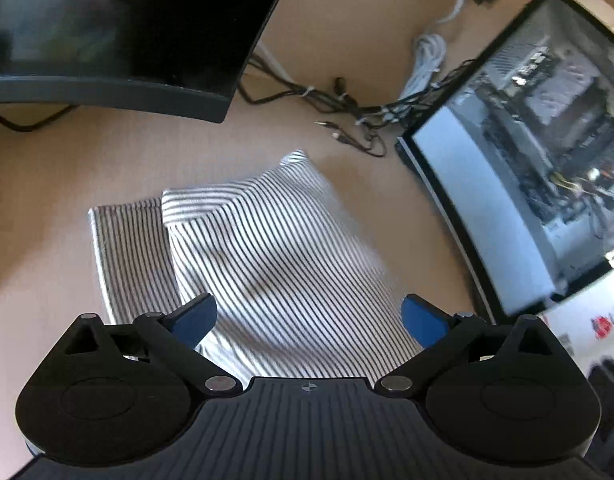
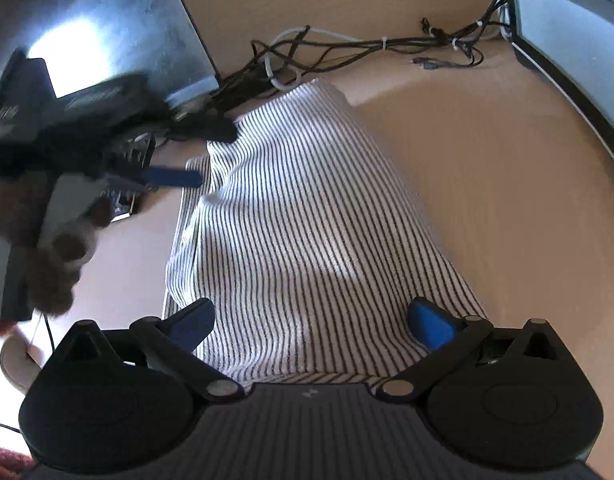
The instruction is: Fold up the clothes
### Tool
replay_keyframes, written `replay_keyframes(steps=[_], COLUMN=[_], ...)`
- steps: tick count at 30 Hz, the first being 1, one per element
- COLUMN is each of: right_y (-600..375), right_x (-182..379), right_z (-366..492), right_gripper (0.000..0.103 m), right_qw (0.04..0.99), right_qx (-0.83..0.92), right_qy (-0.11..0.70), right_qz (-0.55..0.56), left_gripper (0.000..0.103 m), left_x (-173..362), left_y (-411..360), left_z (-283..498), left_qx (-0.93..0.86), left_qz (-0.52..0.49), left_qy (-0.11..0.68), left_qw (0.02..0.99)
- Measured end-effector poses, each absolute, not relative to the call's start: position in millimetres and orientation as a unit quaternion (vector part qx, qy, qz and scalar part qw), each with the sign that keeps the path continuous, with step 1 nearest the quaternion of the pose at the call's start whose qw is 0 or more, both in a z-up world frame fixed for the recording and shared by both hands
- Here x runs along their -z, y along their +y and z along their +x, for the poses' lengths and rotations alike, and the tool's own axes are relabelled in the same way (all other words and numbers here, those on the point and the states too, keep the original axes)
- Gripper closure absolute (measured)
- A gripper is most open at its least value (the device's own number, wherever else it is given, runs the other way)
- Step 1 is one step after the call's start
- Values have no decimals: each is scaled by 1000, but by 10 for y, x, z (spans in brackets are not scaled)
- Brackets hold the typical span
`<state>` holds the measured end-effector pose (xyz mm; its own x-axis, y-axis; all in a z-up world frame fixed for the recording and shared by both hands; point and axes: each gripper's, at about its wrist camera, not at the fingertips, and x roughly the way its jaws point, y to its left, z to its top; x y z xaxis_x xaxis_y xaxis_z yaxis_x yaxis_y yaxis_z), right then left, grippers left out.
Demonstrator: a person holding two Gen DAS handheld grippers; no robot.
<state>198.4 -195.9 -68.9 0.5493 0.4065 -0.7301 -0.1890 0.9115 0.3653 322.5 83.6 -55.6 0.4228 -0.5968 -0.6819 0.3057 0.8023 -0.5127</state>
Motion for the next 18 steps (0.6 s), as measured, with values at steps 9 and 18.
replay_keyframes(steps=[9, 18], right_y=[-2036, -1973], right_x=[426, 663], right_z=[1960, 2042], right_gripper=[60, 57], right_qw=[895, 888], right_qx=[-186, -183], right_qy=[399, 421], right_qz=[70, 29], left_gripper=[31, 34], left_x=[729, 945], left_y=[847, 666], left_z=[2945, 3144], left_qx=[300, 281], left_qz=[-186, -152], left_qy=[495, 512], left_qw=[794, 797])
